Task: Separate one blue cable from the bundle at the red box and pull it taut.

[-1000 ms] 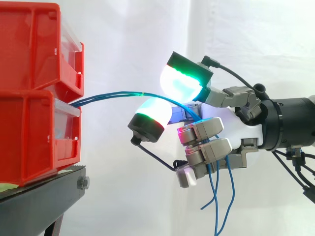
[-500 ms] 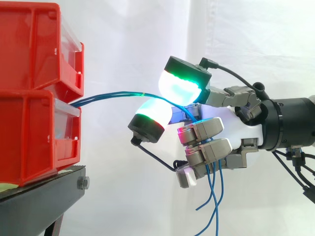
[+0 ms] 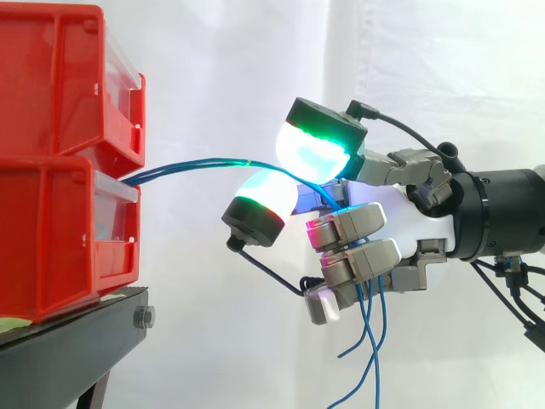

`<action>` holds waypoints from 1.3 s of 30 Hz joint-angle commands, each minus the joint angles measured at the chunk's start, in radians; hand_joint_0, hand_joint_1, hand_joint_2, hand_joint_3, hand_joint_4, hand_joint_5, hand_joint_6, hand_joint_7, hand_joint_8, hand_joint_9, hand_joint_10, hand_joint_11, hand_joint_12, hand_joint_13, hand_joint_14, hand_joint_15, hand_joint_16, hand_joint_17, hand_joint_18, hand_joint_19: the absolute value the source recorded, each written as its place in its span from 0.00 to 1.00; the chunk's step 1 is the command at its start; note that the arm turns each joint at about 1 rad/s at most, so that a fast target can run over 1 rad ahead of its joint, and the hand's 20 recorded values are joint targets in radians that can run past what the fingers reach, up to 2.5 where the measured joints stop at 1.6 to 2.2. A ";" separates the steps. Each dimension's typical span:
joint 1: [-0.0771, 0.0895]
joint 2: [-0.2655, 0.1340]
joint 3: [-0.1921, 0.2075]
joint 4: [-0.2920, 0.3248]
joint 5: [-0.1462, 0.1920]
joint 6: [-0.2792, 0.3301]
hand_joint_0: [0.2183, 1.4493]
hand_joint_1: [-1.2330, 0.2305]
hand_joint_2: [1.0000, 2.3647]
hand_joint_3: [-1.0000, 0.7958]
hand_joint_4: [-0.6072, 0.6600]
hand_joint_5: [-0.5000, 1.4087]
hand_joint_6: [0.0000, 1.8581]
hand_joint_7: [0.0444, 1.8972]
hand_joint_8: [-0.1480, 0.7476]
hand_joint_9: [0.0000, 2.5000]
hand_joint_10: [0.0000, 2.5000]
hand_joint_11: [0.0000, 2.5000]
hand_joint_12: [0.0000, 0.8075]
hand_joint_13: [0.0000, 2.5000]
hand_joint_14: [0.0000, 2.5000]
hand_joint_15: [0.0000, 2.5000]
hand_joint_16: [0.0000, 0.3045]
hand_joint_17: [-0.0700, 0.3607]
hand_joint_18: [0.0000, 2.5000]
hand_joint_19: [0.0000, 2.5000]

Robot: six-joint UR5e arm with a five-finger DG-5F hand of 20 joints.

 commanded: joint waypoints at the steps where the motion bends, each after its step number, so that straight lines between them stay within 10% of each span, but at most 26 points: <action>1: -0.002 0.001 0.000 0.000 -0.003 0.000 0.42 0.26 0.01 0.33 0.43 0.17 0.47 0.54 0.46 0.52 0.00 0.65 0.38 0.54 0.01 0.61 0.14 0.39 0.35 0.30; 33: -0.003 -0.001 0.005 -0.008 -0.001 0.011 0.28 0.43 0.00 0.28 0.53 0.16 0.46 0.51 0.47 0.50 0.00 0.63 0.39 0.52 0.01 0.59 0.15 0.41 0.34 0.32; 39: -0.003 0.001 0.005 -0.008 0.000 0.011 0.30 0.43 0.01 0.46 0.52 0.17 0.47 0.53 0.50 0.51 0.00 0.63 0.43 0.53 0.00 0.59 0.17 0.43 0.36 0.32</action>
